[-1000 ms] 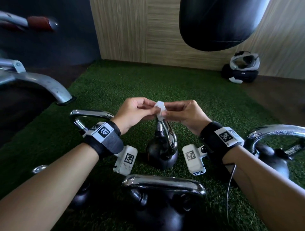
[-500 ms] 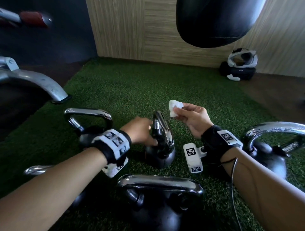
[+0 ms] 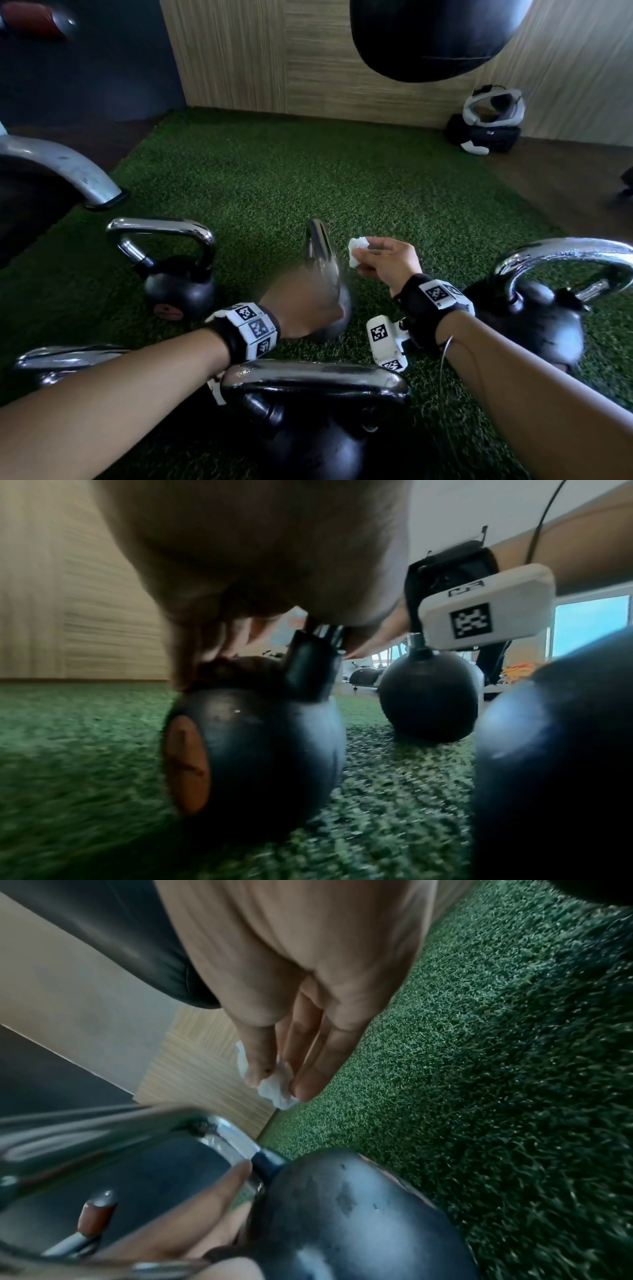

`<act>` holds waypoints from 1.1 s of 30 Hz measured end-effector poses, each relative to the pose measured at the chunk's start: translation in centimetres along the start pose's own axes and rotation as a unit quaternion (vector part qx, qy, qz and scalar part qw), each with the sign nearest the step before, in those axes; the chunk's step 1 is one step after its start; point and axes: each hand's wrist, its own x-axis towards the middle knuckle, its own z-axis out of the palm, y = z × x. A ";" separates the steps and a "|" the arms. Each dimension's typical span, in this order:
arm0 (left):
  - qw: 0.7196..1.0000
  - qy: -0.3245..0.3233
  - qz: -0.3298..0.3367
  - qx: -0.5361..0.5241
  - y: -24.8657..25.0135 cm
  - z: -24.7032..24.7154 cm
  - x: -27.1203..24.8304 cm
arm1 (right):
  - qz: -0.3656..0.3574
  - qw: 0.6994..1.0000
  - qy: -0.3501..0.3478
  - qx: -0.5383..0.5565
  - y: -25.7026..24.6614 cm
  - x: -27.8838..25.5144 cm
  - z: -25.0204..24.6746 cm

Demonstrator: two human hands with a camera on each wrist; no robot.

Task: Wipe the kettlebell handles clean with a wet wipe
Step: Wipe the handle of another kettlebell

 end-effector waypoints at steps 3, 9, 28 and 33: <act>0.998 -0.017 0.035 -0.056 -1.1 -1.3 -0.9 | 0.020 1.000 0.006 -0.008 0.7 0.5 0.9; 0.999 -0.012 0.018 -0.048 -3.1 1.2 -1.4 | 0.058 0.998 -0.008 0.008 0.5 1.3 3.7; 0.983 -0.004 -0.024 -0.183 -5.3 5.0 1.4 | 0.058 0.993 0.019 -0.105 0.3 3.6 5.4; 0.978 0.009 -0.031 -0.205 -5.2 5.0 1.3 | -0.105 0.981 0.065 -0.149 -2.1 1.1 5.7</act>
